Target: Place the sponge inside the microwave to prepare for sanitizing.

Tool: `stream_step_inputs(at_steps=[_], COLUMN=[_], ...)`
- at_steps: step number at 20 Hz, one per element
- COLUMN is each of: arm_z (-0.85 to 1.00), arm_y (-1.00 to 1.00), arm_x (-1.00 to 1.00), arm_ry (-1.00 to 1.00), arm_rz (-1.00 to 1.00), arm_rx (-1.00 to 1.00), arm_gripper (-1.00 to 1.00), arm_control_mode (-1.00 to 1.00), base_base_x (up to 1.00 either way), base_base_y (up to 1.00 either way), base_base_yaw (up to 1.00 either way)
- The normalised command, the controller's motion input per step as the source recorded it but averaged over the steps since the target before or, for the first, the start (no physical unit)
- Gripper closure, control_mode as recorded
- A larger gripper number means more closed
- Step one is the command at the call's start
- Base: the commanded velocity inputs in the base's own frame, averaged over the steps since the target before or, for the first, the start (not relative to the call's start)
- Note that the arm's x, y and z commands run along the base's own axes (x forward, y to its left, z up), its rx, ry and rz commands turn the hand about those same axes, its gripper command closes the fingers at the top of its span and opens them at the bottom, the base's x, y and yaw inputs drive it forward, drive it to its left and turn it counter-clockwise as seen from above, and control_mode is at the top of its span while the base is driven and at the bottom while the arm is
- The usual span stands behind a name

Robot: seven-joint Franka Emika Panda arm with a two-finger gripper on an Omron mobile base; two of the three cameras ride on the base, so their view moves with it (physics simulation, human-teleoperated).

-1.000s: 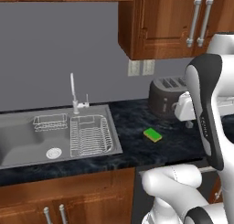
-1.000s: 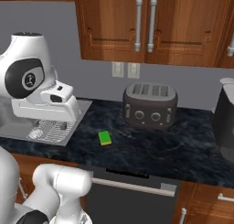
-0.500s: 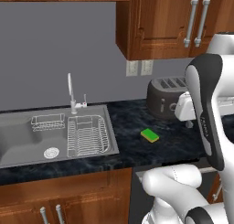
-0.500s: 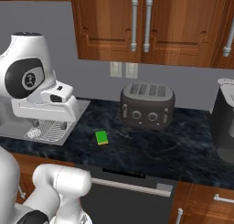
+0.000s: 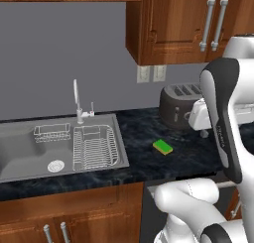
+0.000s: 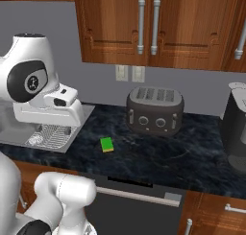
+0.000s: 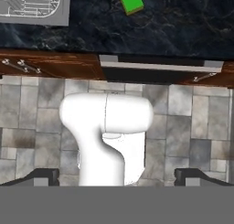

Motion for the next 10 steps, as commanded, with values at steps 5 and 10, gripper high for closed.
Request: stream_step_inputs(at_steps=[5,10], arm_z=[-0.03,-0.14], arm_y=[0.0,-0.02], arm_x=[0.55,0.43], arm_ry=[-0.07,-0.1], arm_rz=[0.07,0.07], arm_rx=[0.0,0.01], arm_gripper=[-1.0,-1.0], arm_control_mode=[-1.0,-1.0], base_base_x=[0.0,0.0], base_base_y=[0.0,0.0], base_base_yaw=[0.0,0.0])
